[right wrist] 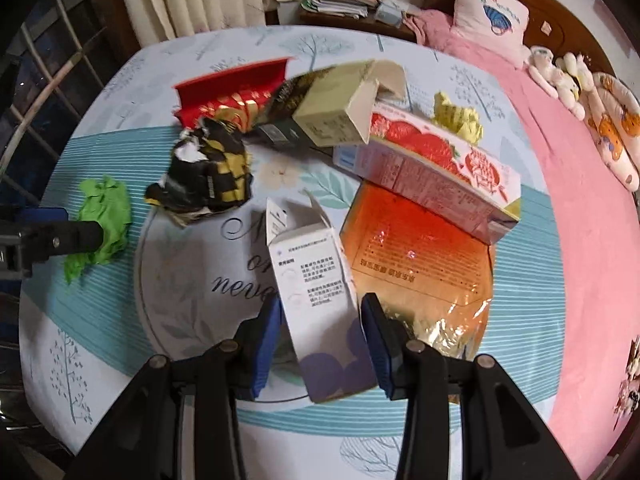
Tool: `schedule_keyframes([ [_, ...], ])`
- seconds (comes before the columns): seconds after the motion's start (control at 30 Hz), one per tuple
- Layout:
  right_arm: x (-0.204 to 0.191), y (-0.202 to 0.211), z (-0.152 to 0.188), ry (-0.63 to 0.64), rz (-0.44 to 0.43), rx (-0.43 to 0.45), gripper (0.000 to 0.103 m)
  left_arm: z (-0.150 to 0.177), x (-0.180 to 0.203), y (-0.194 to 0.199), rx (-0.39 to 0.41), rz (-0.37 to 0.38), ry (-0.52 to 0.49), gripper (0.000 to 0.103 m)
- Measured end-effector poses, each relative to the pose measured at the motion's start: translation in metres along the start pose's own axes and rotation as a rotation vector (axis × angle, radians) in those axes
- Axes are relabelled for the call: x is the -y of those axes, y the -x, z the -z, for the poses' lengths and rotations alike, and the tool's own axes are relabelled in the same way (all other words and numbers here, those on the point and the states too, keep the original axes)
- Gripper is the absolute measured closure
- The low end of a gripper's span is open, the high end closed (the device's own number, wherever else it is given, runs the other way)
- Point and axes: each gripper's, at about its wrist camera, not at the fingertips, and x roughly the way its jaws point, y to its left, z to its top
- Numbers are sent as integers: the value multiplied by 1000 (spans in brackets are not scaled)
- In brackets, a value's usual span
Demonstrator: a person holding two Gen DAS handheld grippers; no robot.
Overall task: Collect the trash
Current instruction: 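Grasp the green crumpled paper with the left tool while the right tool grasps the white medicine box, then lower both tools over the bin and open them to drop paper and box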
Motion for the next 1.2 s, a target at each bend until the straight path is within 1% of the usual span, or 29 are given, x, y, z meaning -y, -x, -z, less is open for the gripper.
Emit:
schedule_keyframes([
  [0.07, 0, -5, 1, -15, -9, -15, 62, -4, 1, -8, -23, 0, -22, 38],
  [0.1, 0, -6, 1, -20, -19, -16, 62, -5, 1, -11, -31, 12, -26, 42],
  [0.13, -1, -6, 1, -27, -24, -16, 63, -6, 0, -13, -36, 31, -27, 42],
  [0.17, -1, -6, 2, -33, -26, -15, 64, -7, 0, -15, -36, 44, -27, 45],
  [0.2, -2, -6, 2, -41, -29, -14, 64, -8, 1, -15, -34, 54, -31, 51],
  [0.27, -3, -5, 3, -65, -31, -21, 65, -8, 2, -17, -33, 77, -48, 56],
  [0.4, -5, 5, 8, -124, -53, -11, 66, -5, 3, -16, -8, 86, -79, 62],
  [0.53, -10, 22, 15, -180, -71, 12, 66, 2, 2, -9, 21, 93, -84, 63],
  [0.63, -15, 37, 23, -212, -83, 30, 66, 11, 8, 4, 38, 117, -86, 63],
  [0.8, -20, 63, 45, -264, -113, 55, 66, 32, 11, 34, 87, 124, -117, 63],
  [0.9, -21, 79, 58, -286, -144, 72, 66, 55, 26, 62, 145, 116, -156, 63],
  [0.97, -22, 90, 65, -277, -159, 83, 66, 69, 28, 82, 182, 112, -174, 63],
  [1.1, -22, 111, 84, -250, -198, 112, 66, 102, 45, 116, 258, 86, -209, 63],
  [1.2, -17, 128, 100, -227, -244, 144, 66, 136, 62, 139, 320, 51, -219, 63],
])
